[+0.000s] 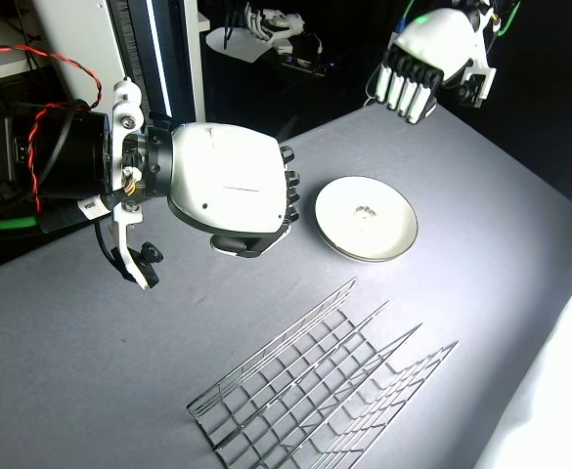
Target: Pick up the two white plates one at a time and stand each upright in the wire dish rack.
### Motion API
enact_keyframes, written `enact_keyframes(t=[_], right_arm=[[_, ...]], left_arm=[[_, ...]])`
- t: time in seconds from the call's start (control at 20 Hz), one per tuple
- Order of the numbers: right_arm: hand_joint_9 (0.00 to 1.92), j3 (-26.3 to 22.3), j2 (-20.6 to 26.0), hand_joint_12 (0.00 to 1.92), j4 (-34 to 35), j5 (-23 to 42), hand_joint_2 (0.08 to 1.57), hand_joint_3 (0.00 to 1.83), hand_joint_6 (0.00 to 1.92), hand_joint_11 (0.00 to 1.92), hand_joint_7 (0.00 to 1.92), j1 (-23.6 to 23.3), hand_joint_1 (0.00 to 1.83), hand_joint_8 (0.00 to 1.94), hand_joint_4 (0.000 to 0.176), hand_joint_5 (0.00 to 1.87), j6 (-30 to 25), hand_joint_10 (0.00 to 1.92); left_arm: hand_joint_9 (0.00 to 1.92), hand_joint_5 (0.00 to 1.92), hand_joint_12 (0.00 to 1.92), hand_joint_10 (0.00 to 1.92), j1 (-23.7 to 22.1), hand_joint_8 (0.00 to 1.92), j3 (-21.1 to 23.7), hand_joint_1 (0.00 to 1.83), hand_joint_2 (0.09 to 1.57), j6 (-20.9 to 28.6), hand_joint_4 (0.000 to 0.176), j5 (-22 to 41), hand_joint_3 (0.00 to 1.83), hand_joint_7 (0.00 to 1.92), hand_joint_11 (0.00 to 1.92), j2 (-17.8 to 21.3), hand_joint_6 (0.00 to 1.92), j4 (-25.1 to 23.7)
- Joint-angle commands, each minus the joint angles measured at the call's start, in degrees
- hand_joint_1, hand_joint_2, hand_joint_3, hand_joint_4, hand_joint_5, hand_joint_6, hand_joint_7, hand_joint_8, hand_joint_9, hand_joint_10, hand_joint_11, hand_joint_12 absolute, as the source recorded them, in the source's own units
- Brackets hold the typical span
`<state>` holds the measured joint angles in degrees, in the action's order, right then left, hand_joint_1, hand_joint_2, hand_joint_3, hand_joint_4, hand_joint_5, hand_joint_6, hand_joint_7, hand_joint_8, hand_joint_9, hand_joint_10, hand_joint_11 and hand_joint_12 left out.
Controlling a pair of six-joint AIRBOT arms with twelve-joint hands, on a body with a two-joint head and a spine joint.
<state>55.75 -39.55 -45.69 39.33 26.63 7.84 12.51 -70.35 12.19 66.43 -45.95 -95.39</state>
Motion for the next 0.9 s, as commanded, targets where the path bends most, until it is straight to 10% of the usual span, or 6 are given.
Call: enact_keyframes(t=[0.0,0.85], right_arm=[[0.0,-0.03,0.13,0.0,2.83,4.68,1.08,0.16,0.0,0.0,0.0,-0.49,0.0,0.0,0.0,0.0,0.11,0.0],[0.02,-0.02,-0.02,0.01,2.83,4.74,1.15,0.0,0.0,0.01,0.02,-0.25,0.0,0.0,0.0,0.02,0.37,0.0]], left_arm=[[0.0,0.0,0.0,0.0,-0.26,0.0,-0.47,0.0,1.19,0.01,0.0,2.38,0.17,0.0,0.0,0.15,0.0,5.69],[0.0,0.0,0.0,0.0,3.19,0.0,-0.73,0.0,1.23,-3.71,0.0,3.1,0.0,0.0,0.0,-2.3,0.0,0.66]])
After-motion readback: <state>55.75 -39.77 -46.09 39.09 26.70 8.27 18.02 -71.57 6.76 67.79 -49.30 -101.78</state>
